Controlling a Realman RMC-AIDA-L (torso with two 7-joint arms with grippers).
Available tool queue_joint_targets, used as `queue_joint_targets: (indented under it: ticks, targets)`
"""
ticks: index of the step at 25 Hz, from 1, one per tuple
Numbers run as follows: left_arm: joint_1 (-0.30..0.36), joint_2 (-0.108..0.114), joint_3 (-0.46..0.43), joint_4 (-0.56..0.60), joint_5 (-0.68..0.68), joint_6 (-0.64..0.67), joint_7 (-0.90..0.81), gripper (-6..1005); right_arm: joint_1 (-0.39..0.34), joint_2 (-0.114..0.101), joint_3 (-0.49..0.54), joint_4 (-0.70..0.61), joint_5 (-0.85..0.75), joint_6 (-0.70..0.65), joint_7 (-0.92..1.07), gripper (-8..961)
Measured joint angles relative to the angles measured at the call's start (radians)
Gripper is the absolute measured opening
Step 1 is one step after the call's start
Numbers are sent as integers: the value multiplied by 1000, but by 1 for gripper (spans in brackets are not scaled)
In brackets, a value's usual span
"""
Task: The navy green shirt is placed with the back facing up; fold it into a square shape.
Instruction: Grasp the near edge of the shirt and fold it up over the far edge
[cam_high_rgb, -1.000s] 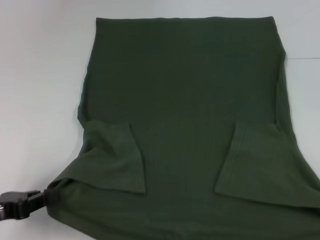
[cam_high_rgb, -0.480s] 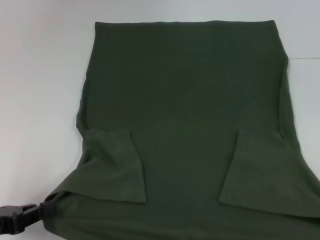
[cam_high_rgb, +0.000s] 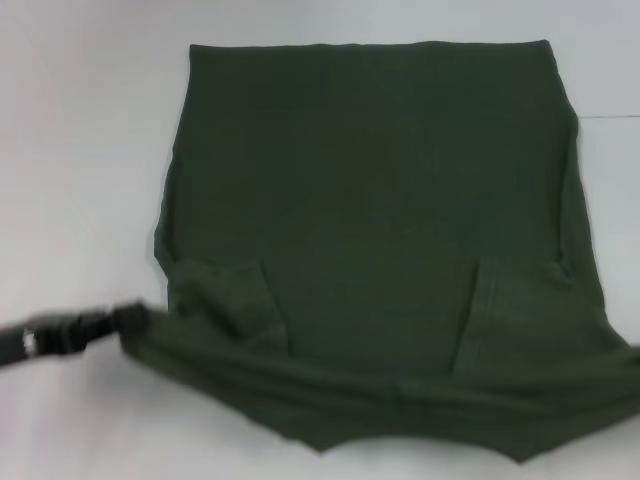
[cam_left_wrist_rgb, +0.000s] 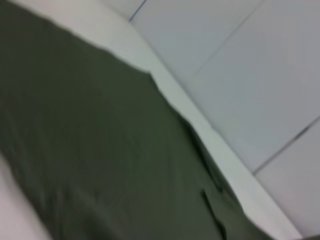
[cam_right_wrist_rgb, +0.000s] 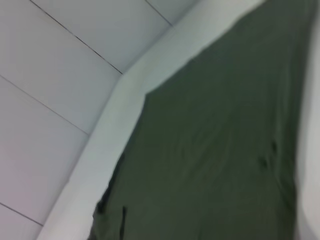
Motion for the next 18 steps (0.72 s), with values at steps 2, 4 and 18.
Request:
queue_joint_targets:
  ticks: [2, 4, 18]
  targets:
    - [-51, 11, -19, -32, -5, -32, 0, 31, 43, -12, 2, -1, 11, 8, 14, 30]
    - [-79, 15, -22, -47, -11, -53, 0, 31, 89, -24, 2, -1, 29, 29, 28, 30]
    - [-320, 13, -15, -213, -259, -536, 92, 31, 403, -27, -84, 49, 87, 472, 42, 30]
